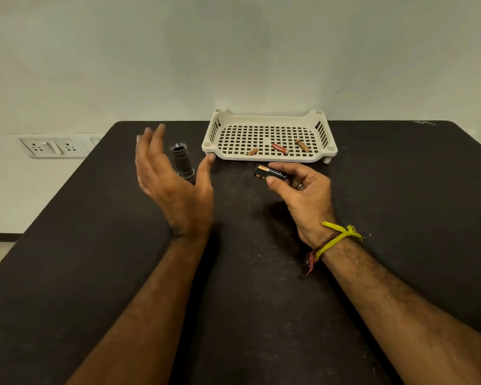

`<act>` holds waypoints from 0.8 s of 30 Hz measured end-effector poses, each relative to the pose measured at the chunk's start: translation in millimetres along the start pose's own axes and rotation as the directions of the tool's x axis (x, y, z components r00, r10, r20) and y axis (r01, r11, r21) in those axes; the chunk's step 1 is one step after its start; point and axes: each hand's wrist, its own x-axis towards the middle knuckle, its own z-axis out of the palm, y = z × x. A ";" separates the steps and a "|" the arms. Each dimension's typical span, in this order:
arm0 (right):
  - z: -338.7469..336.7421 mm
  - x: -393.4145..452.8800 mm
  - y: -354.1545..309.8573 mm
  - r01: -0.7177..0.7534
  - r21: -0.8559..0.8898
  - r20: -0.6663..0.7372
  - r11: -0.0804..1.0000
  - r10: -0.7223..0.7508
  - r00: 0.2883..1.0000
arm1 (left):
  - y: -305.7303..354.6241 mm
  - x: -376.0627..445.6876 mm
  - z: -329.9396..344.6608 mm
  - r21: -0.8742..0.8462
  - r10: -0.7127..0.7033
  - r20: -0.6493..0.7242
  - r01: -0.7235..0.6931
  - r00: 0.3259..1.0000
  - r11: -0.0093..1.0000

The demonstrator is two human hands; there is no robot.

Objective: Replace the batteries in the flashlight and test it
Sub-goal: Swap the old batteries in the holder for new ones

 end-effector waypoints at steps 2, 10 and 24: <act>0.4 0.6 0.2 -0.007 0.032 -0.010 0.999 0.007 1.000 | 7.6 -5.2 2.4 -0.033 0.199 -0.010 -0.199 0.980 0.979; 9.6 -8.7 2.7 -0.016 0.175 0.040 0.984 0.009 0.999 | 8.0 -22.1 19.7 -0.433 -0.131 0.755 0.639 0.642 0.636; 3.7 -12.8 -4.1 0.321 -0.282 0.251 0.904 -0.254 0.934 | 0.4 -9.6 13.4 -0.375 -0.128 0.869 0.803 0.479 0.463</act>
